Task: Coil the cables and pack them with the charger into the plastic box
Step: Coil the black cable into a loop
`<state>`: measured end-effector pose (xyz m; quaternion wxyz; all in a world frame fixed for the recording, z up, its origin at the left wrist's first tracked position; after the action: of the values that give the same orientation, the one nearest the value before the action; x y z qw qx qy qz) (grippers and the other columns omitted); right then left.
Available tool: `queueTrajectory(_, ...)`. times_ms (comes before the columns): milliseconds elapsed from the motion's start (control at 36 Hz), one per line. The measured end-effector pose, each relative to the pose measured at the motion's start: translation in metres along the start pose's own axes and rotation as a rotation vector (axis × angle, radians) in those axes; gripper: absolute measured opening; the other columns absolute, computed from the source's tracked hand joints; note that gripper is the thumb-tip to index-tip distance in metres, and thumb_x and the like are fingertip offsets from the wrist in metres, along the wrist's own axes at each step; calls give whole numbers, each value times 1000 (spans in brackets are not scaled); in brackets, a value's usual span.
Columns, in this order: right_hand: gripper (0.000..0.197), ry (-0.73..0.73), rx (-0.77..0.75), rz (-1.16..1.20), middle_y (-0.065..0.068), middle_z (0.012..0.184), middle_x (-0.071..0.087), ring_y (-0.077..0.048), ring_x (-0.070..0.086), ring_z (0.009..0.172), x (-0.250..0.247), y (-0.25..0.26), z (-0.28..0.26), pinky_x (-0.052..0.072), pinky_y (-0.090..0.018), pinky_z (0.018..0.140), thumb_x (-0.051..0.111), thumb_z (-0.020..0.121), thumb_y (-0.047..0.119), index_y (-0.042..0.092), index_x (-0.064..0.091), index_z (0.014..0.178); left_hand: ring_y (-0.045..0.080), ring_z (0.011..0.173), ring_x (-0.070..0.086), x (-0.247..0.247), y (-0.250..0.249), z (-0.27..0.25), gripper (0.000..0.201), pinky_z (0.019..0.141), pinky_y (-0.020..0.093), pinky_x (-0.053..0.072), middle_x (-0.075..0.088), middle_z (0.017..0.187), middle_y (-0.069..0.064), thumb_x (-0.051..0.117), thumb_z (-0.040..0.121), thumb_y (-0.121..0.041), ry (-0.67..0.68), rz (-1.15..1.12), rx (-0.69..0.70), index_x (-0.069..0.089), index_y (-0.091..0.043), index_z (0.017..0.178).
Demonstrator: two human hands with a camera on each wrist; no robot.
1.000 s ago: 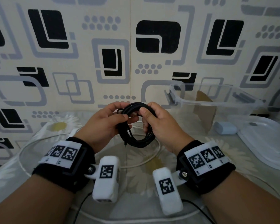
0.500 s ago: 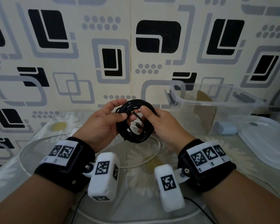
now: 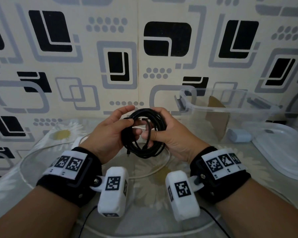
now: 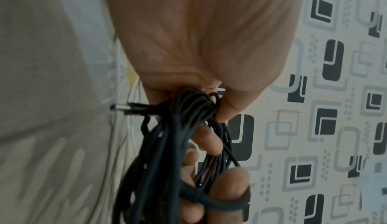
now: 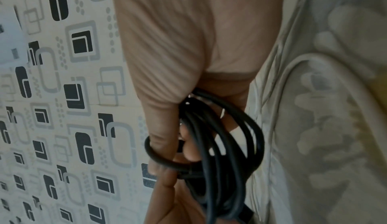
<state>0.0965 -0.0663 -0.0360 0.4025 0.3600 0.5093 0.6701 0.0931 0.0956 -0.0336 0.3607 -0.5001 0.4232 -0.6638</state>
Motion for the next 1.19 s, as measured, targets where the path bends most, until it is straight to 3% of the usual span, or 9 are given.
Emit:
queueTrajectory(56, 64, -26, -10, -14, -18, 107, 60, -20, 62, 87, -1, 0, 1, 56, -29, 64, 82, 65, 16, 22, 52, 121, 23, 76, 58, 1, 1, 0, 36, 70, 31, 55, 73, 91, 13, 40, 98, -2, -6, 14, -6, 51, -14, 130)
queueTrajectory(111, 65, -77, -29, -90, -20, 115, 61, -21, 64, 97, -3, -1, 2, 57, -37, 83, 86, 66, 26, 31, 52, 121, 19, 66, 56, 0, 1, 0, 37, 62, 27, 55, 72, 93, 15, 40, 98, -1, -12, 22, 0, 50, -15, 131)
queueTrajectory(194, 52, -165, -117, -275, -10, 114, 59, -18, 59, 109, -4, 1, 1, 49, -38, 96, 82, 72, 34, 40, 54, 115, 13, 55, 52, -1, -1, 0, 40, 63, 28, 50, 71, 93, 14, 40, 98, 0, -44, 35, 39, 49, -16, 133)
queueTrajectory(306, 24, -285, -264, -476, 0, 108, 49, -6, 50, 93, -6, 6, 2, 39, -13, 80, 78, 78, 22, 32, 61, 92, 11, 55, 52, -5, -2, 1, 41, 68, 31, 49, 63, 99, 21, 42, 98, 1, -90, 85, 94, 48, -19, 134)
queueTrajectory(444, 10, -278, -259, -592, 2, 91, 47, 6, 48, 74, -4, 8, 4, 36, -5, 73, 65, 90, 16, 24, 70, 86, 13, 59, 54, -7, -1, 0, 40, 78, 42, 41, 54, 92, 23, 46, 98, -2, -89, 214, 138, 51, -27, 128)
queueTrajectory(528, 21, -307, -268, -625, -1, 88, 52, -3, 53, 75, -5, 12, 3, 42, -15, 73, 55, 94, 18, 17, 71, 82, 15, 65, 53, -8, 0, 0, 42, 73, 40, 40, 55, 89, 19, 49, 97, -4, -77, 300, 155, 51, -30, 130)
queueTrajectory(667, 26, -258, -265, -670, 8, 52, 41, -6, 35, 48, -4, 11, 2, 33, -25, 52, 71, 84, 37, 14, 63, 75, 12, 67, 53, -3, 0, -2, 51, 71, 25, 48, 57, 69, -2, 53, 93, 0, -44, 323, 157, 47, -27, 135)
queueTrajectory(1083, 26, -368, -256, -500, -2, 53, 47, -14, 43, 43, -6, 11, 6, 41, -29, 50, 59, 95, 21, 14, 48, 72, 11, 66, 51, -1, -9, -2, 41, 65, 24, 46, 59, 71, -7, 51, 95, -2, -70, 204, 206, 52, -26, 128)
queueTrajectory(1194, 22, -362, -267, -481, -7, 55, 51, -11, 48, 38, -5, 15, 4, 45, -26, 45, 59, 95, 19, 10, 50, 76, 10, 64, 52, -4, -11, -2, 41, 66, 23, 49, 58, 88, 1, 50, 94, 0, -75, 127, 215, 53, -22, 129)
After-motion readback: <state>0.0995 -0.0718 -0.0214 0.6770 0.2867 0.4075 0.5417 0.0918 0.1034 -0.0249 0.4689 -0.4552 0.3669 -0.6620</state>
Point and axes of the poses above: each hand's wrist, its own z-axis towards the middle knuckle, its own x-axis out of the palm, y = z × x, the point moved 2 cm from there along z, towards the middle knuckle
